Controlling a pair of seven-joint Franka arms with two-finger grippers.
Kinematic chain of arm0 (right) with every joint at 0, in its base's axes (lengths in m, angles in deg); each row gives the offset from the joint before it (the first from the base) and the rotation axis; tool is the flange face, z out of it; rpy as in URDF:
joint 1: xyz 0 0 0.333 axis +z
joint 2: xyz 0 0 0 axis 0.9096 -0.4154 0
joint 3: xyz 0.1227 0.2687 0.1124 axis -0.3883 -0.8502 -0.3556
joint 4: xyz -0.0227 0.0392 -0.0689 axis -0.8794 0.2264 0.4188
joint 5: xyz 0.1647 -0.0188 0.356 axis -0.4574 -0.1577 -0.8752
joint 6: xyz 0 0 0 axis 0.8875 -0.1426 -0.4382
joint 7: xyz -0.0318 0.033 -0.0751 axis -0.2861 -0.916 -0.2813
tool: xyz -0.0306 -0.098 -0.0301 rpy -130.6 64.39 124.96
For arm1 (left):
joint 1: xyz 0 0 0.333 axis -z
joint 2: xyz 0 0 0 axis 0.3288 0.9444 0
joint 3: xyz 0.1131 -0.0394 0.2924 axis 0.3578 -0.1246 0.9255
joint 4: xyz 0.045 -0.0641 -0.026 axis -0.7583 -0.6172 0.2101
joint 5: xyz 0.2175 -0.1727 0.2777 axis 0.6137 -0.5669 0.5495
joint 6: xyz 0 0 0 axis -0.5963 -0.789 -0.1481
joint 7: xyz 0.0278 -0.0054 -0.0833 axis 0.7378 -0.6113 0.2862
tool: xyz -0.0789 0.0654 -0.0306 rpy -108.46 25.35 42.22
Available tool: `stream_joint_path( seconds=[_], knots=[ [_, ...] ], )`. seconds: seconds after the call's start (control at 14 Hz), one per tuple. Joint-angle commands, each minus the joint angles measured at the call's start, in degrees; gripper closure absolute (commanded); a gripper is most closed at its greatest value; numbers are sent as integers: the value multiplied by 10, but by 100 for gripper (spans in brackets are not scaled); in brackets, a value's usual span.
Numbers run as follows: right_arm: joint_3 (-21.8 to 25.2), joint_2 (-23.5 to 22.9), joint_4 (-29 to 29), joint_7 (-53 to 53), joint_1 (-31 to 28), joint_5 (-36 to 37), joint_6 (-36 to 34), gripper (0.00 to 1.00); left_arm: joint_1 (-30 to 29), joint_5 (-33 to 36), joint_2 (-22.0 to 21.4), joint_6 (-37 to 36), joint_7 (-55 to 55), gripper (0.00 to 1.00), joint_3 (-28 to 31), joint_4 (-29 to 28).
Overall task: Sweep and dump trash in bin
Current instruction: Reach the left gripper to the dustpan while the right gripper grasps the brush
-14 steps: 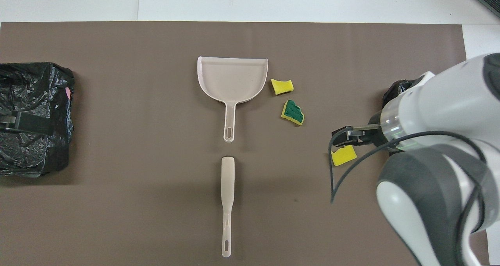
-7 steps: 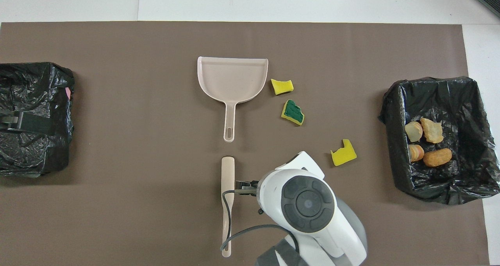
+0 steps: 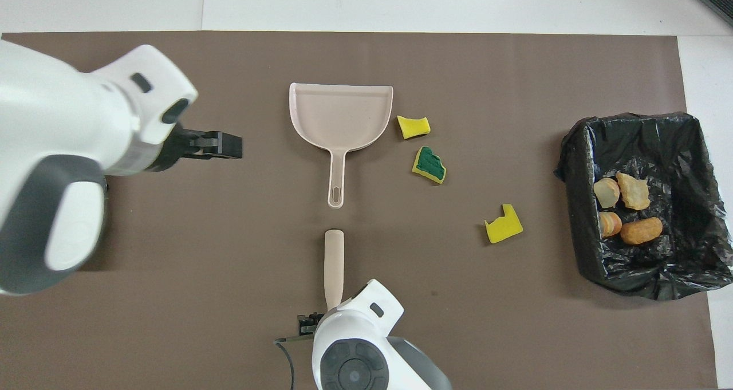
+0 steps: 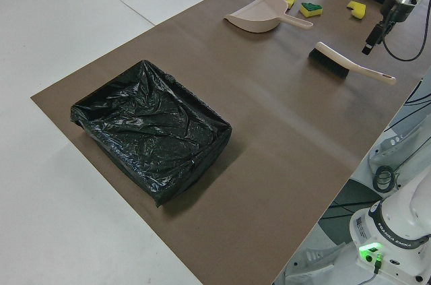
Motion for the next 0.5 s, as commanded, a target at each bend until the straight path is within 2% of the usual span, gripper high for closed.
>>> stream_joint_path(
  seconds=[0.0,0.14,0.43],
  knots=[
    [4,-39,2,67,30,57,34,1,60,-27,79,71,33,0,10,14],
    [4,-43,2,77,37,70,30,5,91,-26,127,114,37,0,10,13],
    [3,-43,2,77,37,70,26,23,102,-29,138,133,70,0,10,-3]
  ],
)
